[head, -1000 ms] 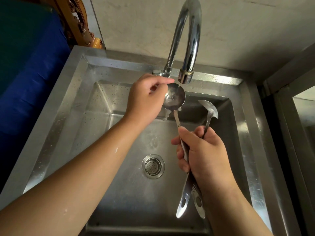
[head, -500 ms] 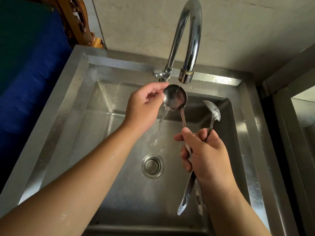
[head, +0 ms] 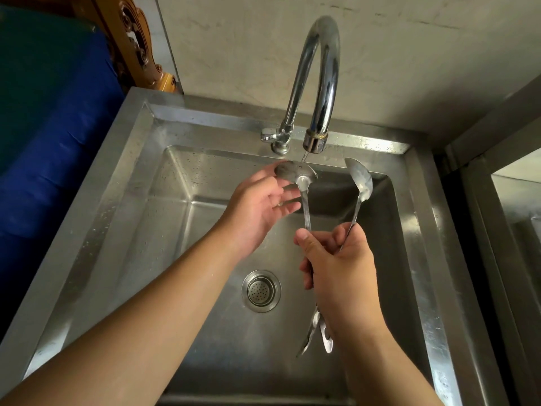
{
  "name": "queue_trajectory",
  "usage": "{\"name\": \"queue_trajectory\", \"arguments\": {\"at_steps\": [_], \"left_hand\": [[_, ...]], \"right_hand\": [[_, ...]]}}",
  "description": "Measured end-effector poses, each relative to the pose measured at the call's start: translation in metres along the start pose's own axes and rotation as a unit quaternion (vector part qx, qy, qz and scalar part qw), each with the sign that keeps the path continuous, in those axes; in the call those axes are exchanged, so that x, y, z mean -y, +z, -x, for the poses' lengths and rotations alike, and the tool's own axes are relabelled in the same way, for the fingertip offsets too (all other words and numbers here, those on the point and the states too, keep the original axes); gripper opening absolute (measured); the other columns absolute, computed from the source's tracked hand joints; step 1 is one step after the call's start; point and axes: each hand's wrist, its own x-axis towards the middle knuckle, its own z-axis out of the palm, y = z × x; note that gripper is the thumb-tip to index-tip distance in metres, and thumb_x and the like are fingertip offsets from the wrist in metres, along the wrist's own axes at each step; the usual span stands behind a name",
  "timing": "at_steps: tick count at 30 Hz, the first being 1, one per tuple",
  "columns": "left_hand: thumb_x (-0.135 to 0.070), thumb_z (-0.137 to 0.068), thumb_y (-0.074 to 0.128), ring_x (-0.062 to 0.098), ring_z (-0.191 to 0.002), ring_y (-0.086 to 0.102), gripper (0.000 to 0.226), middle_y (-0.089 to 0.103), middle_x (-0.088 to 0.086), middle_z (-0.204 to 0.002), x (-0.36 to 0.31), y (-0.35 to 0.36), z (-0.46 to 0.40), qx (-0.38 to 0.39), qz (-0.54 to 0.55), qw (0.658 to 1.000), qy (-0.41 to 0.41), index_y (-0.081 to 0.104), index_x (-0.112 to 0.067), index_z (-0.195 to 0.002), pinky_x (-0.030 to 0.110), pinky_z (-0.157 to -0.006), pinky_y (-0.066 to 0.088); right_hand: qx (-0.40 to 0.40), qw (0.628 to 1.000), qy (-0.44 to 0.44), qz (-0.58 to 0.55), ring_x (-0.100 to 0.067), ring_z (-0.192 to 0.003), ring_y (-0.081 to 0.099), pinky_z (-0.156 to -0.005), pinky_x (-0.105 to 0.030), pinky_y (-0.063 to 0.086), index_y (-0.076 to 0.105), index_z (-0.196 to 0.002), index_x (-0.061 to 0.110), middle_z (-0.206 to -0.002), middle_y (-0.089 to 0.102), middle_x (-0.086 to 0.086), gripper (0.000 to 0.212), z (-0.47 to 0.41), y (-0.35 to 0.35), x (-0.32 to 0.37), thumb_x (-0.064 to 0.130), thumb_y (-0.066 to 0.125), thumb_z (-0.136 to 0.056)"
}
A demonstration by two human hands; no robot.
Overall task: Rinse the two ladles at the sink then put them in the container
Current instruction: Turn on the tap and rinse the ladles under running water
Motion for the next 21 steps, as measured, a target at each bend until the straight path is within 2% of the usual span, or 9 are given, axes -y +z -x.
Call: {"name": "queue_trajectory", "arguments": {"at_steps": [3,7,11,15,18,21], "left_hand": [[0.001,-0.073,0.054,0.029,-0.105,0.068,0.048,0.068,0.010,-0.114,-0.001,0.001,0.002,0.065,-0.019,0.998,-0.010,0.060,-0.011,-0.119,0.032,-0.076,0.055],[0.008,-0.071,0.055,0.025,-0.101,0.071,0.055,0.062,0.013,-0.129,-0.002,0.003,-0.001,0.064,-0.037,0.997,-0.021,0.058,-0.008,-0.124,0.032,-0.071,0.056],[0.009,-0.070,0.060,0.020,-0.092,0.074,0.054,0.067,0.007,-0.119,-0.001,0.003,-0.008,0.042,-0.043,0.998,-0.022,0.061,-0.007,-0.121,0.027,-0.063,0.056],[0.007,-0.068,0.067,0.020,-0.081,0.072,0.058,0.069,0.010,-0.112,0.001,0.007,-0.012,-0.001,-0.053,0.998,-0.029,0.059,-0.002,-0.124,0.025,-0.056,0.054],[0.007,-0.078,0.066,0.019,-0.071,0.070,0.046,0.074,0.007,-0.101,0.004,0.007,-0.015,-0.029,-0.061,0.997,-0.034,0.061,-0.003,-0.122,0.024,-0.054,0.053],[-0.006,-0.082,0.072,0.019,-0.066,0.070,0.036,0.076,0.002,-0.086,0.006,0.005,-0.018,-0.057,-0.081,0.995,-0.034,0.065,-0.007,-0.117,0.024,-0.054,0.054]], "right_hand": [[-0.016,0.999,-0.016,0.037,-0.008,-0.038,0.051,-0.042,-0.026,0.042,0.034,-0.077,0.020,-0.073,0.070,-0.012,0.044,-0.005,0.001,0.002,0.017,0.078,-0.084],[-0.013,1.000,-0.003,0.027,-0.007,-0.035,0.049,-0.035,-0.021,0.040,0.036,-0.079,0.017,-0.071,0.068,-0.017,0.043,-0.014,0.003,0.007,0.017,0.079,-0.083],[-0.010,1.000,0.011,0.012,-0.008,-0.035,0.049,-0.033,-0.021,0.040,0.037,-0.080,0.016,-0.073,0.068,-0.018,0.043,-0.022,0.004,0.008,0.015,0.079,-0.083],[-0.013,0.999,0.016,0.031,-0.007,-0.036,0.050,-0.035,-0.019,0.041,0.038,-0.079,0.020,-0.072,0.069,-0.017,0.042,-0.022,0.005,0.003,0.018,0.080,-0.082],[-0.017,0.999,0.019,0.047,-0.007,-0.035,0.050,-0.037,-0.019,0.041,0.038,-0.078,0.021,-0.071,0.070,-0.016,0.043,-0.020,0.007,-0.001,0.021,0.080,-0.082],[-0.021,0.998,0.019,0.063,-0.006,-0.036,0.051,-0.042,-0.021,0.043,0.038,-0.079,0.019,-0.069,0.071,-0.012,0.043,-0.019,0.008,-0.003,0.024,0.080,-0.081]]}}
